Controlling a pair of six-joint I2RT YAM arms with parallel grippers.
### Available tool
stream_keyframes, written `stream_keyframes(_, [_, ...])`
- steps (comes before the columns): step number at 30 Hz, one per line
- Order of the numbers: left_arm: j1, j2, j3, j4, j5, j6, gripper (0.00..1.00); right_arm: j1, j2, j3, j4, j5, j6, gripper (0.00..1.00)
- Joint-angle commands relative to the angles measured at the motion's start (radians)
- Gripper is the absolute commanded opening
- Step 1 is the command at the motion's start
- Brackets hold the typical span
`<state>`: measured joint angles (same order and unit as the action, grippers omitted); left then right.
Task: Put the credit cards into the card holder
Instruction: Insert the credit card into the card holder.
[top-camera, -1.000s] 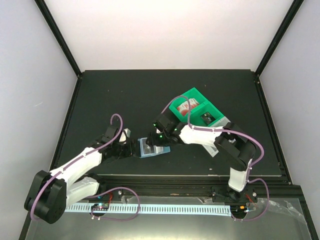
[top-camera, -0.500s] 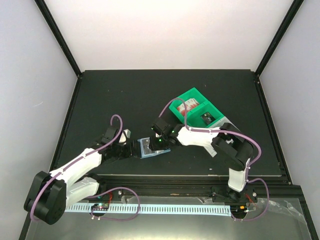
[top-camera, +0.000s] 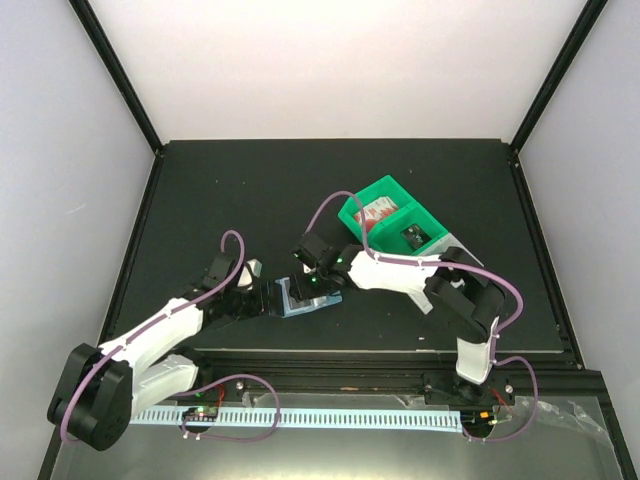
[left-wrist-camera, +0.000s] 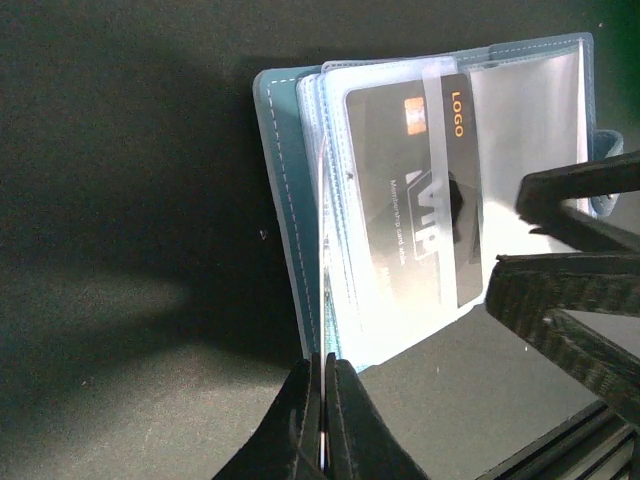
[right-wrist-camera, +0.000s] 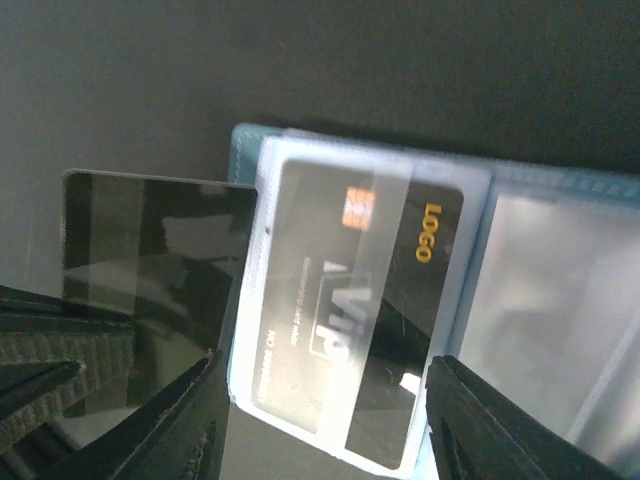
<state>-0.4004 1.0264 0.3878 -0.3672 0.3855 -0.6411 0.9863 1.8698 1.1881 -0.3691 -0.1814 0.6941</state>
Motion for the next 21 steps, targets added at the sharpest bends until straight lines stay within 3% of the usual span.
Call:
stream_keyframes(1, [0.005, -0.025, -0.008, -0.011, -0.029, -0.014, 0.01, 0.055, 0.027, 0.111, -0.156, 0.241, -0.08, 0.58])
stream_keyframes(6, [0.005, -0.039, -0.019, -0.016, -0.051, -0.021, 0.02, 0.115, 0.066, 0.187, -0.241, 0.366, -0.102, 0.59])
stream_keyframes(13, [0.005, -0.041, -0.027, -0.011, -0.048, -0.028, 0.02, 0.129, 0.11, 0.202, -0.253, 0.31, -0.087, 0.33])
stream_keyframes(16, [0.005, -0.043, -0.03, -0.01, -0.048, -0.028, 0.02, 0.129, 0.116, 0.197, -0.257, 0.303, -0.077, 0.32])
stream_keyframes(21, [0.005, -0.044, -0.032, -0.008, -0.045, -0.028, 0.02, 0.129, 0.135, 0.206, -0.267, 0.3, -0.074, 0.39])
